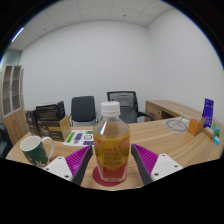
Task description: Pour water
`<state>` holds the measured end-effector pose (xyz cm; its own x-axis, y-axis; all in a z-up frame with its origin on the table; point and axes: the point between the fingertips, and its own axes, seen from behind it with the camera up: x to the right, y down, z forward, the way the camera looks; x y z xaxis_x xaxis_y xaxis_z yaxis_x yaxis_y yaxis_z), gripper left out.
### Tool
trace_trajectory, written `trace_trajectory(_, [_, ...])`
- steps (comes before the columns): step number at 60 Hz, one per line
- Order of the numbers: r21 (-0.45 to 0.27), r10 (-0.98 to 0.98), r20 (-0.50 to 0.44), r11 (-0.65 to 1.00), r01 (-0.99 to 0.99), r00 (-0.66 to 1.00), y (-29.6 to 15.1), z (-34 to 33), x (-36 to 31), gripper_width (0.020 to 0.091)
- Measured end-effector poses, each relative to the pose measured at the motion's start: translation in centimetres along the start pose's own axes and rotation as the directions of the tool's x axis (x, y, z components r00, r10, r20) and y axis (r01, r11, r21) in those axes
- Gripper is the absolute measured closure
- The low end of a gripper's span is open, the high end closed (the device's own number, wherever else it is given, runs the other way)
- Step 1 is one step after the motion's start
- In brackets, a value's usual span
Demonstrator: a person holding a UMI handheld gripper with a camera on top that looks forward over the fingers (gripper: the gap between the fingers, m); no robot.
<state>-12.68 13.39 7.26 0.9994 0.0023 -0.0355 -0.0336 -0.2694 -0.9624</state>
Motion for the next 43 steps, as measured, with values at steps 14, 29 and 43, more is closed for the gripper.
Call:
trace_trajectory(14, [-0.004, 0.037, 0.086, 0.999, -0.037, 0.996, 0.3, -11.3, -1.5, 0.0258])
trace_trajectory(29, [0.033, 0.095, 0.232, 0.994, -0.105, 0.968, 0.5, -27.8, -6.4, 0.0263])
trace_trajectory(43, [0.048, 0.069, 0.275, 0.995, -0.085, 0.959, 2.2, -36.1, -8.6, 0.0264])
